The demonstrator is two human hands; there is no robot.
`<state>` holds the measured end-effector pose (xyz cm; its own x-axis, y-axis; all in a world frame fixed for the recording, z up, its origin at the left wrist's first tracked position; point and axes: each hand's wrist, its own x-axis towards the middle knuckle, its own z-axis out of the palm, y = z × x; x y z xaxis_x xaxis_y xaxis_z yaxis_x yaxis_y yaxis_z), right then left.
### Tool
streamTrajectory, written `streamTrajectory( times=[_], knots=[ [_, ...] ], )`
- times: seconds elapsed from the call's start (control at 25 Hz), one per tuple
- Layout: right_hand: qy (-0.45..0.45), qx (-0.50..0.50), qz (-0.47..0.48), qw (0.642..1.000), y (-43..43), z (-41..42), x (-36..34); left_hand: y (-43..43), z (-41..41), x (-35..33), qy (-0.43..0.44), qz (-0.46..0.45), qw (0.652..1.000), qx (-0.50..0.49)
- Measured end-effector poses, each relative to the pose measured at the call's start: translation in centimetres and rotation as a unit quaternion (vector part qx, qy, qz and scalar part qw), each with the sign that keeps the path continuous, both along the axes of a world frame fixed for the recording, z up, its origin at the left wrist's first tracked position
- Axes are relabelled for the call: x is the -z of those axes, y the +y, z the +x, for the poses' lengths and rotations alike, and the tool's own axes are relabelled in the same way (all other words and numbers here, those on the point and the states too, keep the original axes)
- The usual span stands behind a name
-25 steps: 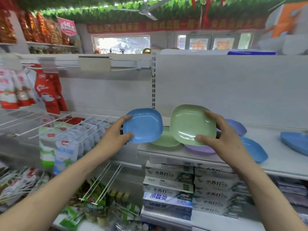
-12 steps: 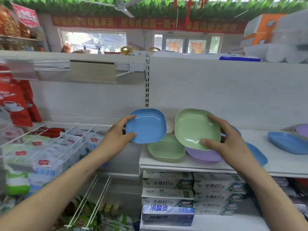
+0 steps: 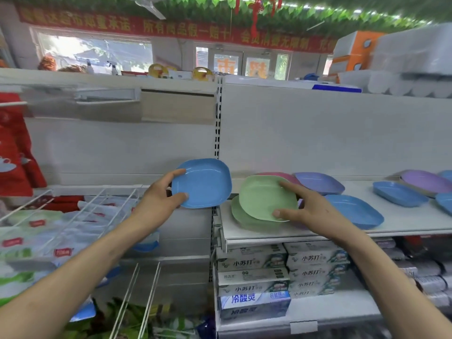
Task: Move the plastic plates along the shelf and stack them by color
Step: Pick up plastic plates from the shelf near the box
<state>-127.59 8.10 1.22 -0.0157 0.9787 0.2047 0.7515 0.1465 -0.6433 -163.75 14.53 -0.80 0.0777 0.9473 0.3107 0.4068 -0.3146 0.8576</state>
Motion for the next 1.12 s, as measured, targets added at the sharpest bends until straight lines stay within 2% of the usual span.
streamTrajectory(
  times=[0.24, 0.48, 0.6, 0.8, 0.96, 1.12],
  knots=[
    [-0.111, -0.033, -0.038, 0.993, 2.2, -1.0, -0.2, -1.4, -1.2, 0.0, 0.007, 0.000, 1.000, -0.018],
    [-0.269, -0.064, -0.107, 0.955, 4.3, -0.5, -0.5, -2.6, -1.1, 0.6, 0.004, 0.000, 0.999, -0.043],
    [-0.310, -0.086, -0.113, 0.940, 5.0, 0.1, -0.4, -3.0, -0.6, 0.3, 0.002, -0.001, 0.998, -0.065],
    [-0.284, -0.086, -0.052, 0.953, 4.2, 0.9, -0.9, -3.0, 1.5, -0.6, 0.019, 0.000, 0.998, -0.056],
    [-0.258, -0.083, -0.007, 0.963, 2.7, 4.7, -2.0, -1.7, 5.7, -1.7, 0.036, 0.007, 0.999, -0.031],
    [-0.151, -0.032, 0.025, 0.988, 0.3, 11.1, -2.1, -0.7, 13.2, -2.7, 0.049, -0.024, 0.998, 0.021]
  ],
)
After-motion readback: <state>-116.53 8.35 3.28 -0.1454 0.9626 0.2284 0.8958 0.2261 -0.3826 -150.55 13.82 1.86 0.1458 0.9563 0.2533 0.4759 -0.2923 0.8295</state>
